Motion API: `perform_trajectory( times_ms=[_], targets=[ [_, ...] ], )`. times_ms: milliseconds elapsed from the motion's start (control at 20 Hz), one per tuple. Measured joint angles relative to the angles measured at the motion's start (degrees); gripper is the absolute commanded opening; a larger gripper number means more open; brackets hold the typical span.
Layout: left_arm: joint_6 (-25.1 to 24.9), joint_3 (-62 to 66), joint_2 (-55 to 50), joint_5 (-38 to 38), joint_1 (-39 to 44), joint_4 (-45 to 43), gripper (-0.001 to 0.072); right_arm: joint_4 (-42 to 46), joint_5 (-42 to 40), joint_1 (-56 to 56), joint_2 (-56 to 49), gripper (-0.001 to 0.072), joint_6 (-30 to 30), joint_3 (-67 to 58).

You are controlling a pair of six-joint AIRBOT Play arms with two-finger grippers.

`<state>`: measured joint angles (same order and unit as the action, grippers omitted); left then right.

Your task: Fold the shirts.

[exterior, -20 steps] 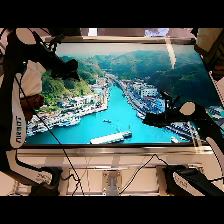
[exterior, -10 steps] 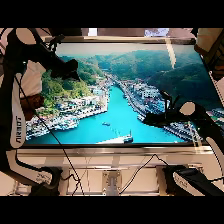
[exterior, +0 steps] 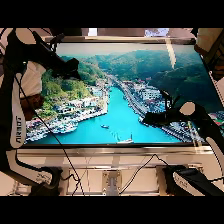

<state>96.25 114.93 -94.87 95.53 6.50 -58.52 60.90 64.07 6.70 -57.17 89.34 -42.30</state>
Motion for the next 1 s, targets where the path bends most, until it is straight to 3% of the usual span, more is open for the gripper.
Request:
perform_trajectory(
  times_ms=[200,450,700,800,850,900,1000],
  targets=[
    [-0.7,0.0,0.0,-7.9,0.0,0.0,0.0015,0.1,-6.2,0.0,0.0,0.0359,0.0,0.0],
    [-5.6,0.6,0.0,-18.4,-1.7,-3.7,0.0015,0.3,-19.3,0.0,0.0,0.0358,-0.7,-0.1],
    [-8.4,3.0,1.7,-17.2,-8.5,-22.9,0.0038,0.3,-25.0,0.0,0.0,0.0368,-7.6,-2.8],
    [-11.1,3.3,2.8,-13.8,-12.5,-32.9,0.0217,0.3,-25.8,0.0,0.0,0.0384,-9.4,-4.6],
    [-12.1,3.4,3.1,-12.2,-14.9,-36.0,0.032,0.2,-26.2,0.0,0.0,0.0423,-10.0,-5.5],
    [-12.7,3.3,3.3,-10.9,-17.8,-38.0,0.0412,-0.1,-26.3,0.0,0.0,0.0508,-10.5,-6.2],
    [-13.7,2.4,3.7,-8.5,-24.0,-40.1,0.043,-1.2,-26.4,0.0,0.0,0.0533,-11.0,-7.1]
  ],
)
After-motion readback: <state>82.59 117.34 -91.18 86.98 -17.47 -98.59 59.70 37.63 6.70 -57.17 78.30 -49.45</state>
